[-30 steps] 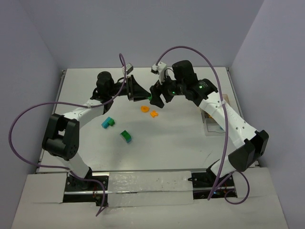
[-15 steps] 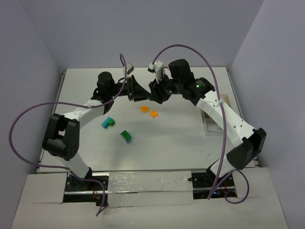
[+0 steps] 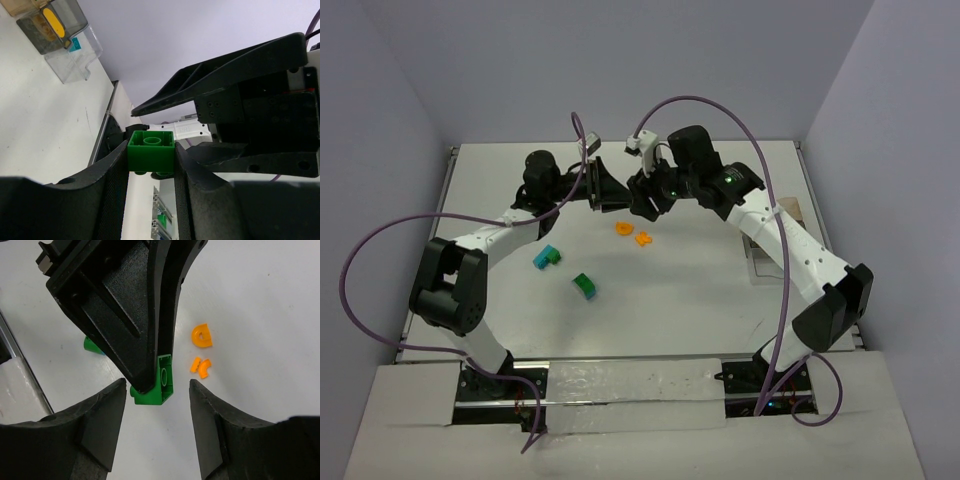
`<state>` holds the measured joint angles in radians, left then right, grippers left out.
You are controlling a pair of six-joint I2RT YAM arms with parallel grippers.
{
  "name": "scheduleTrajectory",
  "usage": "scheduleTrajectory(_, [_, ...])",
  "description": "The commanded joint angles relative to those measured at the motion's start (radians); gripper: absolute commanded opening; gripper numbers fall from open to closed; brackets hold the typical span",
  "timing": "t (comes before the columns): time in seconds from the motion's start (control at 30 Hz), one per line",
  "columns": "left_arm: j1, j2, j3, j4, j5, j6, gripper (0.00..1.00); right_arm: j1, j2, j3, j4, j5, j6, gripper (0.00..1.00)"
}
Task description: Sort the legos into containers by color
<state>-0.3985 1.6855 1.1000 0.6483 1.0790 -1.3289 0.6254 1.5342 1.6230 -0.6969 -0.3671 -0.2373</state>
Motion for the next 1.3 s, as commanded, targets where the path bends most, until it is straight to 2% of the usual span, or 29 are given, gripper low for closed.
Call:
scheduleTrajectory(0.0, [-0.005,0.001,0.001,0.059,0.015,-0.021,0.00,0.014,0.002,0.034,0.005,-0.023,-0.013,0.63])
scheduleTrajectory(0.1, [-0.005,-0.002,0.000,0.065,0.013,-0.022,0.00,0.016,0.000,0.028,0.015,-0.011,-0.012,0.53])
scheduleTrajectory(0.2, [-0.007,-0.006,-0.003,0.070,0.016,-0.024,0.01,0.016,-0.003,0.021,0.030,0.007,-0.005,0.39])
scheduleTrajectory(0.33, [-0.005,-0.007,-0.007,0.067,0.017,-0.017,0.16,0.015,-0.018,0.003,0.061,0.030,0.001,0.14])
scheduleTrajectory(0.37, [-0.006,-0.006,-0.005,0.057,0.018,-0.009,0.26,0.014,-0.024,0.000,0.065,0.037,0.003,0.03])
scheduleTrajectory(0.4, [-0.006,-0.007,-0.005,0.041,0.017,-0.001,0.35,0.014,-0.029,-0.004,0.069,0.044,0.004,0.00])
scheduleTrajectory(0.43, [-0.005,-0.007,-0.005,0.034,0.016,0.006,0.43,0.014,-0.033,-0.006,0.070,0.048,0.003,0.00])
scheduleTrajectory(0.47, [-0.005,-0.008,-0.003,0.024,0.015,0.020,0.57,0.014,-0.041,-0.009,0.069,0.051,0.003,0.00])
scheduleTrajectory(0.5, [-0.003,-0.010,0.000,0.010,0.014,0.033,0.76,0.013,-0.050,-0.018,0.067,0.053,0.001,0.00])
scheduleTrajectory(0.6, [0.019,-0.027,0.009,-0.072,-0.004,0.102,0.99,-0.010,-0.093,-0.049,0.049,0.054,-0.012,0.00])
scheduleTrajectory(0.73, [0.096,-0.063,0.035,-0.204,-0.056,0.217,0.99,-0.090,-0.167,-0.122,0.021,0.047,-0.019,0.00])
scheduleTrajectory(0.8, [0.131,-0.078,0.035,-0.251,-0.077,0.242,0.99,-0.186,-0.198,-0.174,0.012,0.051,-0.041,0.00])
scheduleTrajectory(0.9, [0.161,-0.098,0.126,-0.529,-0.172,0.476,0.99,-0.380,-0.242,-0.304,-0.009,0.056,-0.106,0.00])
scheduleTrajectory(0.93, [0.158,-0.106,0.155,-0.575,-0.206,0.547,0.99,-0.419,-0.246,-0.335,-0.014,0.056,-0.125,0.00])
scheduleTrajectory(1.07, [0.144,-0.142,0.179,-0.704,-0.291,0.738,0.99,-0.602,-0.222,-0.402,-0.036,0.060,-0.194,0.00])
scheduleTrajectory(1.27, [0.124,-0.117,0.244,-0.859,-0.360,0.909,0.99,-0.734,-0.098,-0.369,-0.048,0.101,-0.229,0.00])
